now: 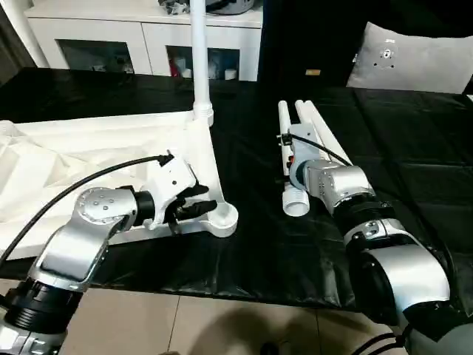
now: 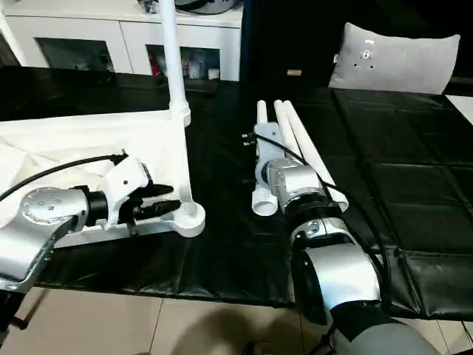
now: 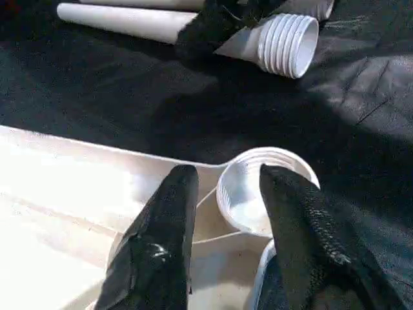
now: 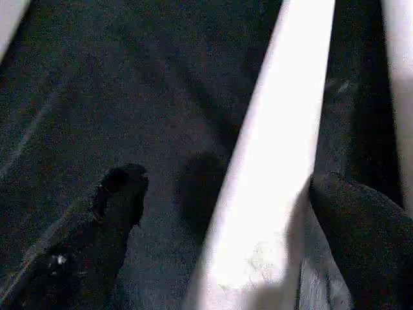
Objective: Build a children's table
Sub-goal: Insert table leg to table base
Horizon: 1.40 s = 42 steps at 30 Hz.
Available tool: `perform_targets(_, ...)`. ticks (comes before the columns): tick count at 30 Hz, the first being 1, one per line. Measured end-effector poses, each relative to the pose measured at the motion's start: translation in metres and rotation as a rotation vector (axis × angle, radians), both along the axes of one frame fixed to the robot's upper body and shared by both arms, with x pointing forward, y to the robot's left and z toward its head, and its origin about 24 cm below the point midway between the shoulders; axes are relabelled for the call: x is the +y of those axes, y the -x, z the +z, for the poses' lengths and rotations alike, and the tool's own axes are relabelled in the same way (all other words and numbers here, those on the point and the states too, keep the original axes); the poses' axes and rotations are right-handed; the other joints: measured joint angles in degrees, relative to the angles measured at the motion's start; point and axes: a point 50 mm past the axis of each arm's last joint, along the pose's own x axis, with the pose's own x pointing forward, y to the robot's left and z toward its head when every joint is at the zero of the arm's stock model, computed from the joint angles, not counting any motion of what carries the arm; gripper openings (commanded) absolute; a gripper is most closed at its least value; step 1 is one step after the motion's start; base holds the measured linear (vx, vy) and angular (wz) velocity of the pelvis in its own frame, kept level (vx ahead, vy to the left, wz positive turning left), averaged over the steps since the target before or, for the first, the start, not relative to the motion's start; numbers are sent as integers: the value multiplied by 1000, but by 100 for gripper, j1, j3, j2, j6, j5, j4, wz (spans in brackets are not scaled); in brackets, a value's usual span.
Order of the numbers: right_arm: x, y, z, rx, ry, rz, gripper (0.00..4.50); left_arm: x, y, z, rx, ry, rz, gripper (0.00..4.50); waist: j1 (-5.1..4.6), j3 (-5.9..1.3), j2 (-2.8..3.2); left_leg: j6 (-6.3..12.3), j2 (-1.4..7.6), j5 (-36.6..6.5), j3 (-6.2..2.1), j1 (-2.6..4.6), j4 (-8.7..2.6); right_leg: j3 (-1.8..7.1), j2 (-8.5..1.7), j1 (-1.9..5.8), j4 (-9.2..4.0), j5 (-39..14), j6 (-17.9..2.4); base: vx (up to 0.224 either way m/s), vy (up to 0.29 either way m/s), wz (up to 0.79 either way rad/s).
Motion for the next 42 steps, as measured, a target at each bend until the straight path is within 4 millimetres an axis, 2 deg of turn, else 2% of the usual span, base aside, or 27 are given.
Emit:
perform_targets(2,0,1,-2,17,-2,1,450,0,0,0,-2,-1,-1,226,1,-1,-1,0,0,0,2,0,0,1,0,-1,0,0,0,0,0,0)
perform_targets(3,0,2,-2,25,-3,2,420,0,0,1,-5,-1,-2,243,1,-5,-8,0,0,0,3,1,0,2,0,-1,0,0,0,0,0,0)
perform_targets(4,0,2,-3,29,-3,3,413,0,0,1,-7,-2,-3,256,1,-8,-14,0,0,0,3,2,0,1,0,-1,0,0,0,0,0,0)
perform_targets(7,-3,3,-4,50,-14,-5,409,-2,2,3,-8,-4,-8,263,1,-17,-34,0,0,0,5,3,1,4,0,-1,2,0,0,0,0,0)
perform_targets(8,-3,3,-4,56,-15,-7,394,-3,2,3,-9,-4,-11,269,2,-20,-39,0,0,0,5,3,1,4,0,-1,2,0,0,0,0,0)
perform_targets(9,-4,4,-5,71,-26,-9,369,-4,3,4,-8,-5,-17,298,6,-24,-44,0,0,0,5,3,1,5,0,0,2,0,0,0,0,0)
perform_targets(11,-5,5,-5,91,-45,-7,366,-5,4,3,-4,-6,-20,306,4,-27,-50,0,0,0,6,4,1,5,0,0,2,0,0,0,0,0)
perform_targets(12,-6,5,-6,103,-52,-8,349,-6,5,3,-1,-7,-22,305,5,-29,-53,0,0,0,6,4,1,4,0,0,2,0,0,0,0,0)
perform_targets(15,-7,6,-6,121,-68,-3,321,-6,5,2,3,-8,-23,347,3,-31,-55,0,0,0,6,4,1,4,0,0,3,0,0,0,0,0)
perform_targets(16,-8,6,-6,124,-69,-4,321,-6,5,2,5,-8,-22,347,4,-31,-56,0,0,0,6,5,2,4,0,0,3,0,0,0,0,0)
perform_targets(18,-10,7,-6,128,-68,-7,290,-7,5,2,11,-10,-22,353,8,-32,-58,0,0,0,6,4,2,4,0,0,3,0,0,0,0,0)
perform_targets(21,-11,7,-6,140,-72,-4,269,-8,6,0,21,-11,-26,391,4,-37,-66,0,0,0,6,4,1,4,0,0,3,0,0,0,0,0)
perform_targets(24,-11,8,-6,146,-77,1,237,-9,6,0,29,-3,-25,400,2,-37,-67,0,0,0,6,4,2,4,0,0,3,0,1,0,0,0)
perform_targets(28,-10,8,-6,154,-85,10,198,-9,6,-1,33,-2,-25,444,5,-39,-69,0,0,0,6,4,2,4,0,0,3,0,1,0,0,0)
perform_targets(37,-11,9,-7,142,-104,10,186,-11,7,-1,30,1,-31,450,9,-46,-80,0,1,0,6,4,3,3,0,2,2,0,1,0,0,0)
perform_targets(42,-13,10,-11,101,-154,4,185,-15,2,2,-33,28,-4,450,7,-82,-136,0,1,0,6,5,4,1,0,3,0,0,1,0,0,0)
